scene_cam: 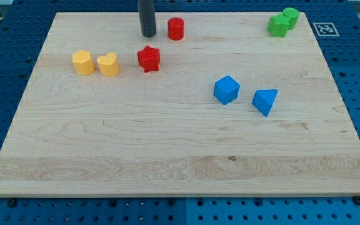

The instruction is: Move the red star into the red circle

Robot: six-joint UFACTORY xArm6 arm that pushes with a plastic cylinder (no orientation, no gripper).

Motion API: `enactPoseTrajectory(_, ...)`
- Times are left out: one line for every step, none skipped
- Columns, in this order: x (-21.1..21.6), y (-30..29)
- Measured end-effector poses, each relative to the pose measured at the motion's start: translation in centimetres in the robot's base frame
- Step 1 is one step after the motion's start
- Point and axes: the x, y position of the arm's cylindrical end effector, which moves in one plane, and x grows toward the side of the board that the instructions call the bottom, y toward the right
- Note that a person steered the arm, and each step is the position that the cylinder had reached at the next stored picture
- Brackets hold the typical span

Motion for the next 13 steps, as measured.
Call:
enactPoseTrajectory(0.0, 1.4)
enactPoseTrajectory(0.0, 4.7)
enactPoseTrajectory(0.0, 6.1)
enactPoseTrajectory(3.5, 6.1)
enactPoseTrajectory(7.5, 7.4)
enactPoseTrajectory(9.6, 7.6)
enactPoseTrajectory(10.6, 2.9)
enactPoseTrajectory(12.2, -1.4)
enactPoseTrajectory(14.1, -1.6)
enactPoseTrajectory(13.9, -4.2)
enactPoseTrajectory(11.9, -6.1)
enactPoseTrajectory(11.4, -5.7)
enactPoseTrajectory(11.4, -2.7)
